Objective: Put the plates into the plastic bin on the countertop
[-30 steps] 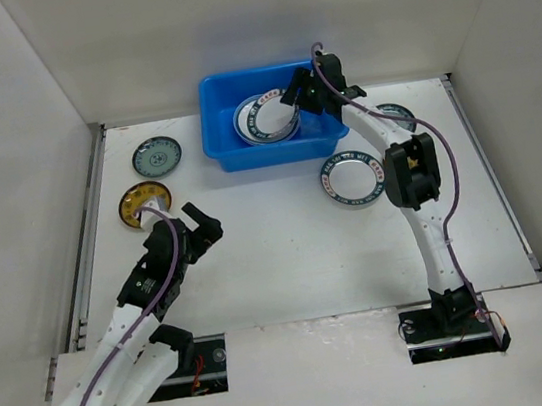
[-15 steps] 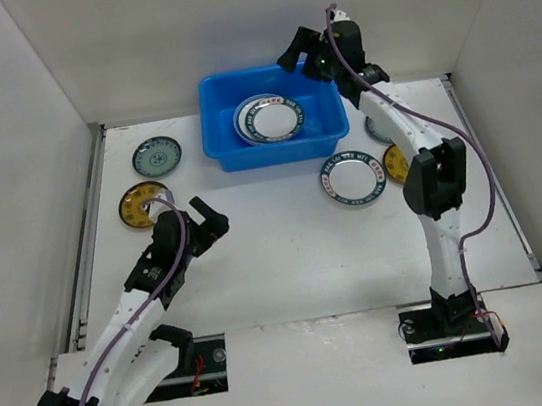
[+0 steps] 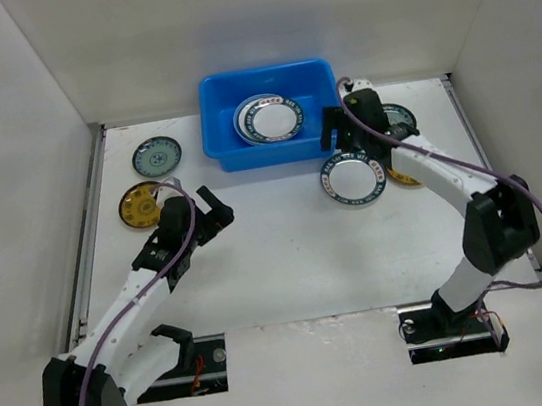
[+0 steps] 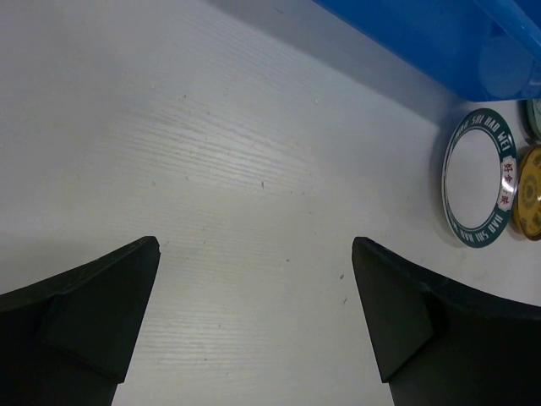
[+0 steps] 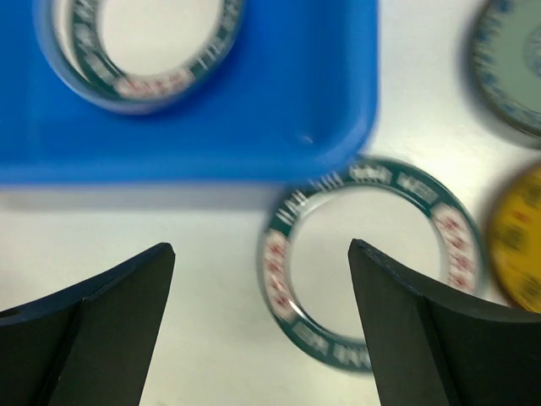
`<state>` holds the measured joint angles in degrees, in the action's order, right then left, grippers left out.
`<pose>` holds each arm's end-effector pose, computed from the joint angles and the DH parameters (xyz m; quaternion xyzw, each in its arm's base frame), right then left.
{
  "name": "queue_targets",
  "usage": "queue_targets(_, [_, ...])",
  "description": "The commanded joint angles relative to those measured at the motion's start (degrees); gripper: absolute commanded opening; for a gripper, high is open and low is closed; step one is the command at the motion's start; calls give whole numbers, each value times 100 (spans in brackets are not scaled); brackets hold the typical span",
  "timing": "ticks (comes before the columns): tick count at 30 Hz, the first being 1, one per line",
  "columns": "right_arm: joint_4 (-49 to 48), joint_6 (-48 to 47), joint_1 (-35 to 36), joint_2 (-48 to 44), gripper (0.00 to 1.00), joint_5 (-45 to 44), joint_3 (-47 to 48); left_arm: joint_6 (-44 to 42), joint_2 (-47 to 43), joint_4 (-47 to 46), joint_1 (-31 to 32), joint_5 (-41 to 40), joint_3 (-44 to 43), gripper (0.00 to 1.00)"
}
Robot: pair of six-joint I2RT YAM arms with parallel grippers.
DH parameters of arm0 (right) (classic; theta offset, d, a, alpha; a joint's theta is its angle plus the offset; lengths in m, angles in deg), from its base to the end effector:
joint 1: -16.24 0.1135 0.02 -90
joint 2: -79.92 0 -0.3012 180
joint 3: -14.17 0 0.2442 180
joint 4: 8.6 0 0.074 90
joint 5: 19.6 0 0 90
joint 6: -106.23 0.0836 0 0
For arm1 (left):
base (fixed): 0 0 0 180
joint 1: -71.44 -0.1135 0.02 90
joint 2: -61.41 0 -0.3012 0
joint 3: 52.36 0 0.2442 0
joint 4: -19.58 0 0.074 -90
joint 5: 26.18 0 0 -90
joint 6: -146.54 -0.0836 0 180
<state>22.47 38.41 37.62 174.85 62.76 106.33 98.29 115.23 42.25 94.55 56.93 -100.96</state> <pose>0.3952 0.1428 0.3144 0.0375 0.8801 0.1197 0.4579 0.2101 -0.0788 0.2610 -0.1691 0.8388 -0.2327 0.4622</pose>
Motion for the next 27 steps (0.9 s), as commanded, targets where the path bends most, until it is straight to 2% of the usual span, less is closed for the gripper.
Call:
queue_targets(1, [55, -1073, 606, -887, 90, -1412, -619, -255, 294, -440, -31, 65, -456, 100])
queue_targets(6, [372, -1268, 1319, -1223, 90, -2390, -1218, -309, 603, -616, -22, 144, -588, 100])
queue_targets(11, [487, -1496, 1863, -925, 89, -2935, -1544, -300, 726, -722, -31, 224, -571, 100])
queue_targets(16, [452, -2163, 2303, -126, 89, -3586, -1308, -309, 612, -713, -66, 215, -439, 100])
queue_targets(27, [417, -2877, 2541, 1061, 86, -4000, -771, -317, 76, -502, -382, 224, -158, 100])
